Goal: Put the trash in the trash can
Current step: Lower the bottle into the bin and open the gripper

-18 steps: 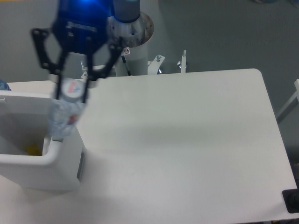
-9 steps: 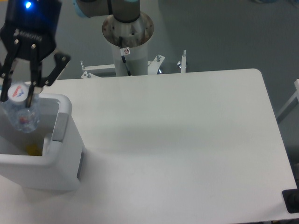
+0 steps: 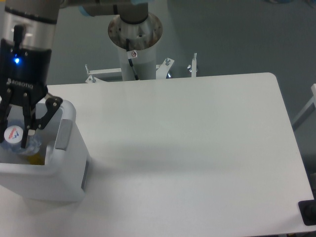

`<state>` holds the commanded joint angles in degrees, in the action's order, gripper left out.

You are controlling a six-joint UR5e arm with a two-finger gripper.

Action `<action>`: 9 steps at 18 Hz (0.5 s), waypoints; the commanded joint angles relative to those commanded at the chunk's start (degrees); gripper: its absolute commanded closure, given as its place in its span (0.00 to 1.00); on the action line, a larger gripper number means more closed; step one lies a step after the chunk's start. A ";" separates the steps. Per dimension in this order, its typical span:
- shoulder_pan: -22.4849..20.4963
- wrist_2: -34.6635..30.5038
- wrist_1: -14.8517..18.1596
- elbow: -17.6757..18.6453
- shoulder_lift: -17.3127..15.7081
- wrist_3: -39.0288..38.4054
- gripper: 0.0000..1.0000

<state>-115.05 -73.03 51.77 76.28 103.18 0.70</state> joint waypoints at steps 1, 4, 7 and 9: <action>0.35 -0.53 0.00 0.53 0.00 0.09 0.77; 0.71 -1.67 0.00 0.88 0.17 0.35 0.48; 0.80 -1.76 0.00 1.50 0.00 2.72 0.08; 0.80 -1.76 0.09 1.85 -0.26 2.90 0.00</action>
<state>-114.26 -74.79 51.85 78.13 102.92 3.60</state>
